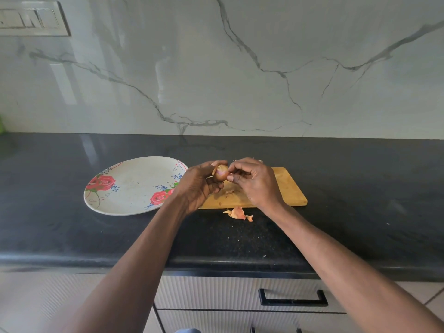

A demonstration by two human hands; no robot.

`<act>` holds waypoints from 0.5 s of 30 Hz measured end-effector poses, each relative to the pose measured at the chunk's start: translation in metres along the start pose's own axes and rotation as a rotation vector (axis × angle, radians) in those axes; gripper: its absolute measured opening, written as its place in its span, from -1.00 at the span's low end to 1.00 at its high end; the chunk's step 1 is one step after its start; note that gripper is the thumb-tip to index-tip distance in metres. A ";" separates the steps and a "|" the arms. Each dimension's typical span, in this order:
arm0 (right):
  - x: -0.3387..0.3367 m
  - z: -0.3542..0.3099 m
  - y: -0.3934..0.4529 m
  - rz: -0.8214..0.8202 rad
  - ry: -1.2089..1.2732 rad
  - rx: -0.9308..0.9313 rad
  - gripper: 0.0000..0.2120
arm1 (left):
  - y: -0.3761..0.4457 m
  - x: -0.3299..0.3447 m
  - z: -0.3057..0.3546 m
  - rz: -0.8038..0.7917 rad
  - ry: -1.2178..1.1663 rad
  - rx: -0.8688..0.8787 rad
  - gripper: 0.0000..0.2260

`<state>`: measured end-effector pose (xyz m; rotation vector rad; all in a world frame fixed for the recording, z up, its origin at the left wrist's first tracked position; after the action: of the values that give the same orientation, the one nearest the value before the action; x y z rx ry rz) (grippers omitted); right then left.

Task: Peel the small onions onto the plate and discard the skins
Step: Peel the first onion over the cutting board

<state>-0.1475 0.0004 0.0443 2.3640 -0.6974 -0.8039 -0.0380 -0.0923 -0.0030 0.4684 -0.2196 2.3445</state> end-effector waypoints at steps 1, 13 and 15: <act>0.000 0.000 0.000 -0.003 -0.006 -0.004 -0.86 | 0.000 0.000 0.000 0.003 0.008 0.000 -0.74; 0.003 0.006 0.003 -0.076 -0.048 0.011 -0.89 | -0.003 0.002 0.000 0.015 0.068 -0.014 -0.78; 0.002 0.005 0.003 -0.048 -0.057 -0.008 -0.90 | -0.002 0.001 -0.001 0.027 0.053 -0.017 -0.78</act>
<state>-0.1506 -0.0043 0.0416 2.3665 -0.6617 -0.8965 -0.0375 -0.0904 -0.0036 0.3963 -0.2214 2.3761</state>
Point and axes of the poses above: each hand's wrist, its own y-axis towards the middle knuckle, its own x-axis out of the palm, z = x × y, the point moved 9 cm from there along y, towards the middle knuckle
